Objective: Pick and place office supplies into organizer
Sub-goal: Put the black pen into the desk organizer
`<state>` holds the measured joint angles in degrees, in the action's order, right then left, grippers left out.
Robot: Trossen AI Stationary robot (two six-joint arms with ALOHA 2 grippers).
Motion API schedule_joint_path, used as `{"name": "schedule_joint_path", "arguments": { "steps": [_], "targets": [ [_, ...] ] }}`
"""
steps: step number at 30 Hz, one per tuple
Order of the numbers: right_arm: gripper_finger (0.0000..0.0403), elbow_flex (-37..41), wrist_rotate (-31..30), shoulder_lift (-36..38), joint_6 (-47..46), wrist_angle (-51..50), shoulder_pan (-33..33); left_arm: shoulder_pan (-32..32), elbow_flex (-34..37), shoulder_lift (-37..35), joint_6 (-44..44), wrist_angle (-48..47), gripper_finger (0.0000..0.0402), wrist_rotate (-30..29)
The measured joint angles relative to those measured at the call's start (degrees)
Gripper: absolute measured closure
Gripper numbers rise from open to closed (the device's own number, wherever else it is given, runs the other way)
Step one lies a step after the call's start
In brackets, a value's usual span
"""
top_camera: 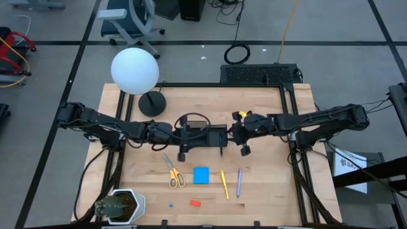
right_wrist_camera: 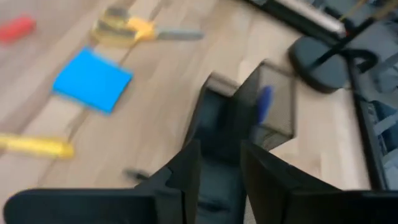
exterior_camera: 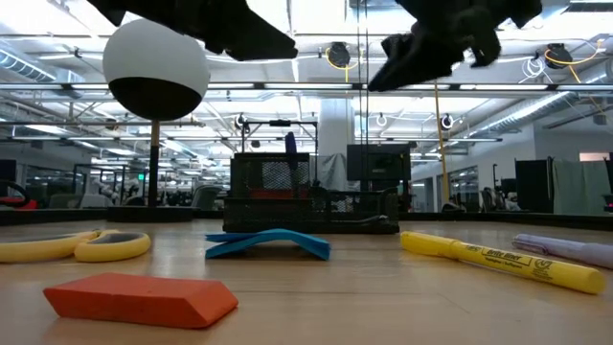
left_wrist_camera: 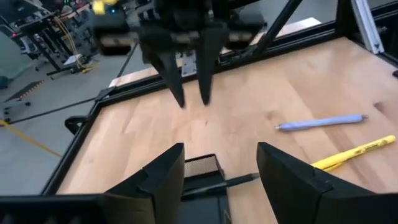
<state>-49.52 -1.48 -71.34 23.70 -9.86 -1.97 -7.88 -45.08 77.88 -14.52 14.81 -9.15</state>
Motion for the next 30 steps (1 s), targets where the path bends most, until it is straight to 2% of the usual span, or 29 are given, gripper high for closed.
{"name": "schedule_joint_path", "arguments": {
  "steps": [8,16,22,30],
  "targets": [
    [0.0278,0.0,-0.44,-7.29,11.39,-3.63,-4.1,0.02,0.0,-0.01,0.24,0.31,0.0188,-0.07],
    [0.0277,0.0,-13.67,-14.65,29.49,-3.3,-8.79,0.0,0.0,0.01,0.33,0.44,0.0187,-0.07],
    [0.0278,0.0,-14.83,-17.38,37.44,0.87,-9.41,0.0,0.0,-0.01,0.46,0.46,0.0187,-0.07],
    [0.0283,0.02,-14.81,-18.19,41.84,2.0,-9.41,0.0,0.0,0.01,1.27,1.39,0.0188,-0.04]
  ]
}}
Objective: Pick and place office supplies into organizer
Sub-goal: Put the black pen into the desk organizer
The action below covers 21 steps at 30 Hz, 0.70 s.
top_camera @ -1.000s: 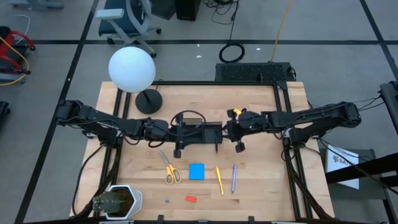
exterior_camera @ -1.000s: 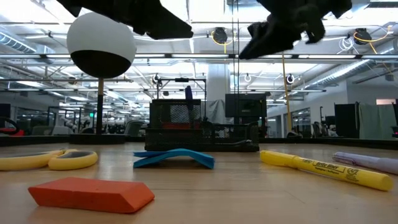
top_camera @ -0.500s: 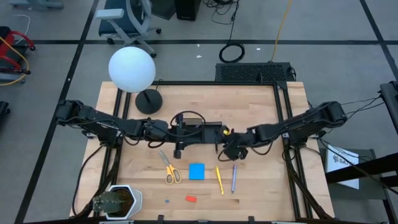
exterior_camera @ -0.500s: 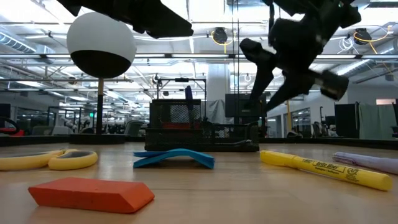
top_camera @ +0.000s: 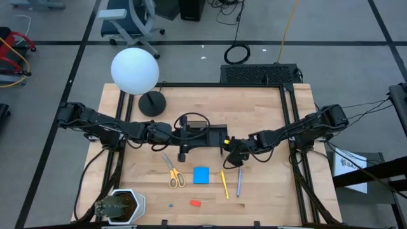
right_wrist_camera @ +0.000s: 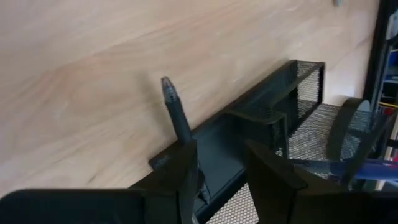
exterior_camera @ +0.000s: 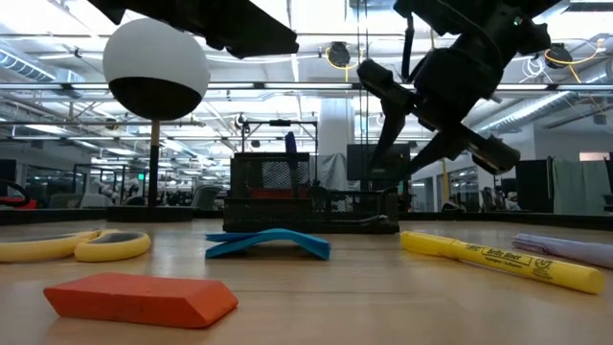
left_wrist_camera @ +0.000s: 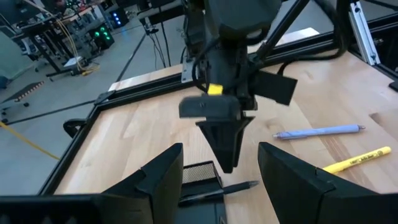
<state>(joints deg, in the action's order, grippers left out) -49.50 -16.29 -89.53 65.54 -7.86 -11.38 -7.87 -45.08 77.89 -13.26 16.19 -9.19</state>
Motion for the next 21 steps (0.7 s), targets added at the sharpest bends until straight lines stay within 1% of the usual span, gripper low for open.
{"name": "schedule_joint_path", "arguments": {
  "steps": [4,7,16,19,21],
  "targets": [
    [0.028,0.0,1.47,-1.9,0.87,0.63,0.0,0.0,0.0,0.0,0.0,0.37,0.0188,0.0],
    [0.028,0.0,1.5,-4.42,2.5,1.81,0.0,0.01,0.0,0.0,0.0,0.39,0.0188,0.0],
    [0.0284,-0.04,0.91,-12.42,7.37,11.03,0.0,0.02,0.0,0.0,0.0,0.56,0.0188,0.03],
    [0.0302,-0.13,0.75,-13.62,7.32,12.26,0.0,-0.01,0.0,0.0,0.02,0.58,0.0188,0.04],
    [0.0332,-0.15,0.73,-13.97,6.19,12.11,0.0,-0.01,0.0,0.0,0.0,0.58,0.0188,0.07]
  ]
}}
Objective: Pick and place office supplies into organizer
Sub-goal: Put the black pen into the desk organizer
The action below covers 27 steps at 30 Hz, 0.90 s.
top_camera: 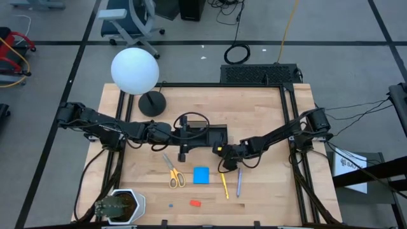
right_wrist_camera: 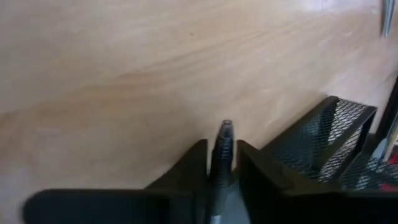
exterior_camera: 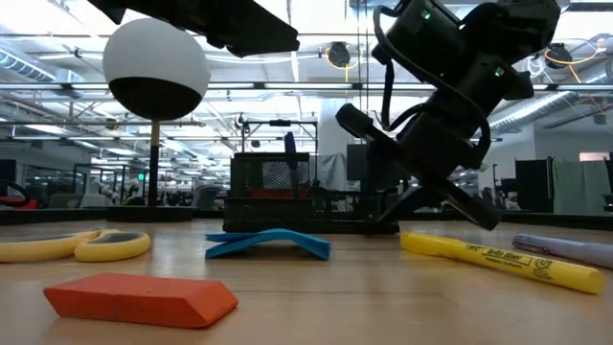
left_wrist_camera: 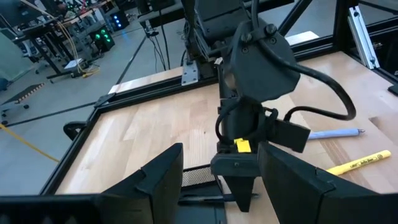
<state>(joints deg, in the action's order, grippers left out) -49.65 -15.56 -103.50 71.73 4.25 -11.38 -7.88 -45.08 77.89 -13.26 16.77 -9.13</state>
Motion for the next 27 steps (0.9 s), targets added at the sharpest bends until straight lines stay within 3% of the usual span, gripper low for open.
{"name": "schedule_joint_path", "arguments": {
  "steps": [3,15,22,27],
  "targets": [
    [0.0375,0.0,0.19,0.14,-2.82,-0.26,-0.07,0.02,0.0,0.0,0.0,0.0,0.0188,0.0],
    [0.0375,0.09,-8.41,8.23,-5.07,0.39,-3.1,0.0,0.0,0.0,0.2,0.47,0.0188,0.01],
    [0.0375,-0.02,-8.37,19.15,-15.1,3.51,-2.91,0.0,0.0,0.0,0.04,0.44,0.0188,-0.52],
    [0.0375,-0.02,-8.29,26.69,-28.92,7.25,-1.26,0.0,0.0,0.0,-0.46,0.44,0.0188,-6.04]
  ]
}}
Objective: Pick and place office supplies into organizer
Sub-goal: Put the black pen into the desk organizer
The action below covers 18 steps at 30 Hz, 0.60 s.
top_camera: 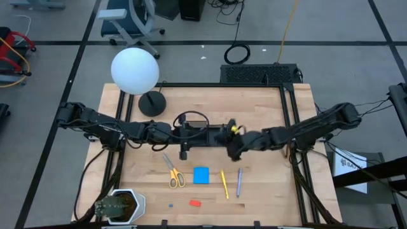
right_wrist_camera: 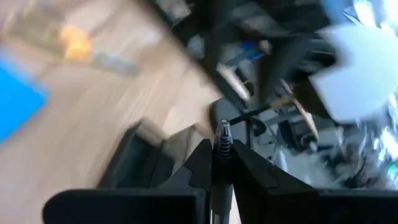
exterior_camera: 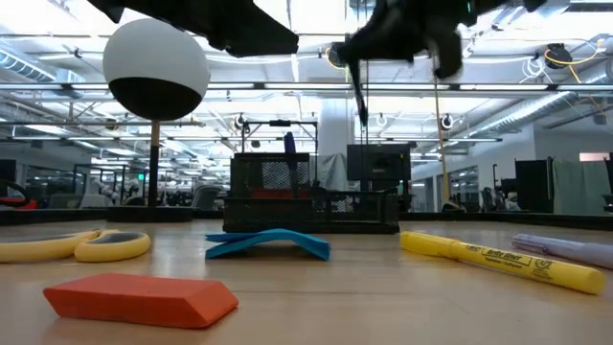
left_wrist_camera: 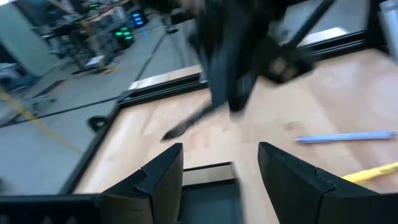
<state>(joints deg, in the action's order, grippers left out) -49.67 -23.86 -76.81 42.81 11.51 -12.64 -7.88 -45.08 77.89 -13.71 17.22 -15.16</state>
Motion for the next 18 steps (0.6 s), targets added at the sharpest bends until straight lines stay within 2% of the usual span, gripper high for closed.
{"name": "schedule_joint_path", "arguments": {
  "steps": [3,7,13,18],
  "targets": [
    [0.0375,0.0,3.82,3.93,-8.22,1.44,1.75,0.02,0.0,0.0,-0.84,-0.06,0.0188,-2.87],
    [0.0375,0.0,12.01,7.13,-16.06,6.43,4.58,0.02,0.0,0.0,-1.03,-0.16,0.0188,-3.12],
    [0.0375,0.89,22.67,7.2,-27.56,17.77,8.48,-0.19,0.0,0.0,-1.08,1.24,0.0188,-2.66],
    [0.0375,5.38,24.2,5.17,-32.08,27.83,10.75,-0.58,-0.02,0.0,-1.15,3.53,0.0188,0.31]
  ]
}}
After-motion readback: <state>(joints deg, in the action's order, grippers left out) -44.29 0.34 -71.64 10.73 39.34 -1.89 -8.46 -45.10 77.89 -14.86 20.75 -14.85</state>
